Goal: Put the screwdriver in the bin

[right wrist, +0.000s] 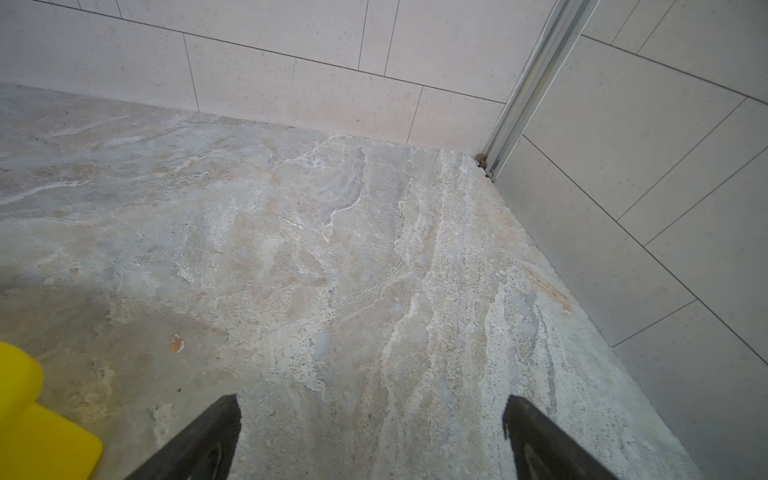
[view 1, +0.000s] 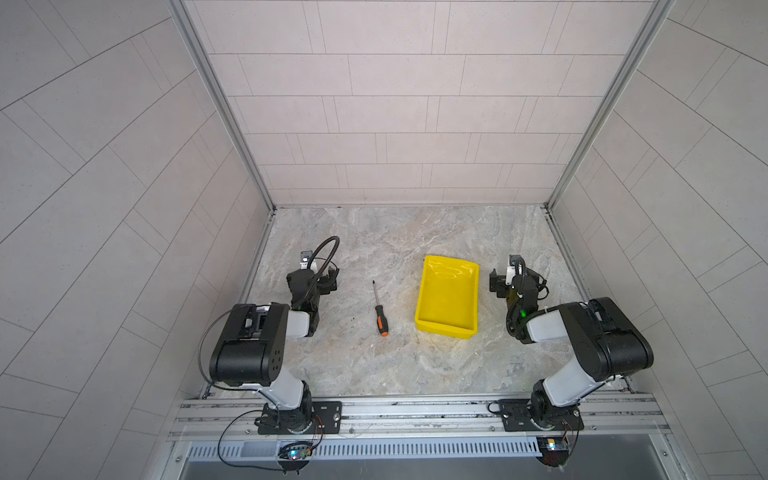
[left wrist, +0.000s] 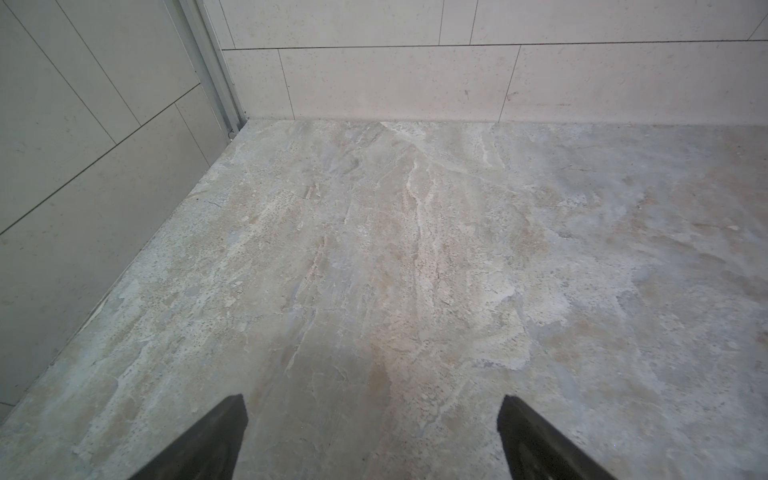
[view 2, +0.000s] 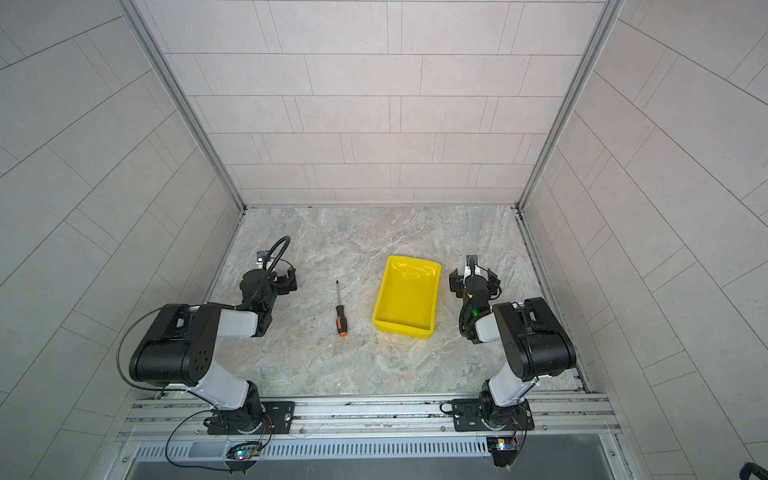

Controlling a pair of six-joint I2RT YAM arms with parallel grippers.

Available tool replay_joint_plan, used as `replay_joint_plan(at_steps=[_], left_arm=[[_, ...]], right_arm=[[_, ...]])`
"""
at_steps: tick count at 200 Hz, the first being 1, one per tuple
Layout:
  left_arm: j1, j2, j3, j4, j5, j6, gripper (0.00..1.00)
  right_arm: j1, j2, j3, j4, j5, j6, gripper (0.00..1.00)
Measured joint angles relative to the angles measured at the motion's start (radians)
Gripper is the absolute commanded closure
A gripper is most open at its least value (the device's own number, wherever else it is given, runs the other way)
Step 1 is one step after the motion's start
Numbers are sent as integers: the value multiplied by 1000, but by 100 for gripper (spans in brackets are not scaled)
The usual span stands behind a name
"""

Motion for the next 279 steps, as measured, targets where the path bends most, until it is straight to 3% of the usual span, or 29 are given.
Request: replay_joint_plan(at_steps=[92,122,147,178,211,234,279], left_arm=[[4,-54,-76,29,60,3,0],[3,-349,22,-328,113,-58,0],[3,-589,180,-594,198,-201,0],[2,-785,92,-729,349,-344,0],[-2,-777,7,-976,375,-397,0],[-2,-758,13,-1035,362,-413,0],[-2,-611,63,-1126,322,-444,0]], right_arm=[[18,0,-27,50,13,-10,1],[31,-2,-79,114,30,-17,1],[31,-4,-96,147,52,-17,1],[33,-6,-109,195,61,-17,1],[46,-21,-178,291,76,-25,1],[77,-53,-218,325,104,-40,1],[193,-292,-230,232,224,-67,1]])
